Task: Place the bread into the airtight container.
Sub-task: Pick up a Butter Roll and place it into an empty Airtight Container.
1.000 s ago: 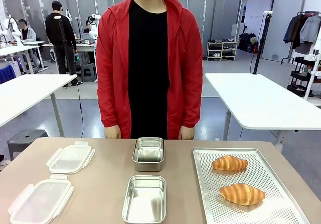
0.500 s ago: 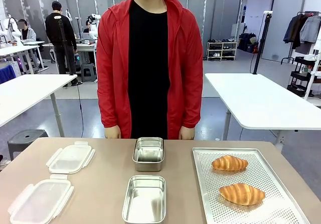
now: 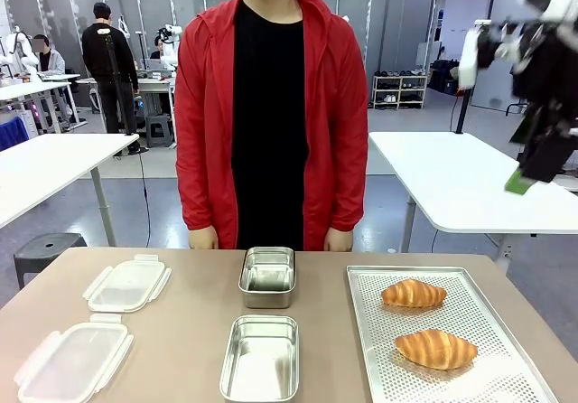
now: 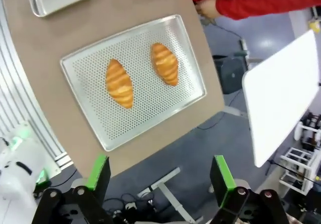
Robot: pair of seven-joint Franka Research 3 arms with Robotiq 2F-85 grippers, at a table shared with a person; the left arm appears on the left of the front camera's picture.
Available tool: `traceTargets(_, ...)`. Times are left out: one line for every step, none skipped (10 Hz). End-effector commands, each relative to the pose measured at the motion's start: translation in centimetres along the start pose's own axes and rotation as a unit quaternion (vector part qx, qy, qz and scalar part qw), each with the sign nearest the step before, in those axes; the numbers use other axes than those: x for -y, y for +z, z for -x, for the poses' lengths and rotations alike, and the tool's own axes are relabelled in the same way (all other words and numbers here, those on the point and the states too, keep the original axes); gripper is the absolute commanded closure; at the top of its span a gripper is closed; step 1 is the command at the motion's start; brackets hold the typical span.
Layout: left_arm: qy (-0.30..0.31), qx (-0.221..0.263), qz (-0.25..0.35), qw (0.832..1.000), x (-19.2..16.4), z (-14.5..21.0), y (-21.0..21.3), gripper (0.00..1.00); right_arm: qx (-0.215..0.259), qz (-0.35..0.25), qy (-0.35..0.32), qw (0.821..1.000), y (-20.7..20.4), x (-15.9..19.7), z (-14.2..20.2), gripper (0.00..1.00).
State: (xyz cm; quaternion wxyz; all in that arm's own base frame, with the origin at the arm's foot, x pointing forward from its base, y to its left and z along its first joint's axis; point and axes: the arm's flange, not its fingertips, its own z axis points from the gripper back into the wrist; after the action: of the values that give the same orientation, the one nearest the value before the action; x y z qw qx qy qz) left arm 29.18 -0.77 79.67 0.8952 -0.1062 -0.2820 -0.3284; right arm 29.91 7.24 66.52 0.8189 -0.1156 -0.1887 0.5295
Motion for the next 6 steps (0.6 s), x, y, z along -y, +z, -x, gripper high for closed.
traceTargets(-0.001, 0.006, 0.003, 1.0, 0.1, -0.2, 0.2, 0.0, -0.01, -0.043, 0.043, 0.998, -4.8, 1.0, 0.0, 0.0)
traceTargets(-0.001, 0.006, 0.003, 1.0, 0.1, -0.2, 0.2, 0.0, -0.017, -0.07, 0.065, 0.995, -7.5, 1.2, -0.1, 0.0)
traceTargets(-0.001, 0.006, 0.003, 1.0, 0.1, -0.2, 0.2, 0.0, -0.015, -0.092, 0.09, 0.992, -10.2, 1.2, 0.0, 0.0)
traceTargets(-0.001, 0.006, 0.003, 1.0, 0.1, -0.2, 0.2, 0.0, -0.006, -0.105, 0.111, 0.988, -12.9, 0.9, 0.1, 0.0)
traceTargets(-0.001, 0.006, 0.003, 1.0, 0.1, -0.2, 0.2, 0.0, 0.011, -0.122, 0.131, 0.984, -15.7, 0.5, 0.2, 0.0)
traceTargets(-0.001, 0.006, 0.003, 1.0, 0.1, -0.2, 0.2, 0.0, 0.023, -0.136, 0.148, 0.979, -18.1, -0.1, 0.4, 0.0)
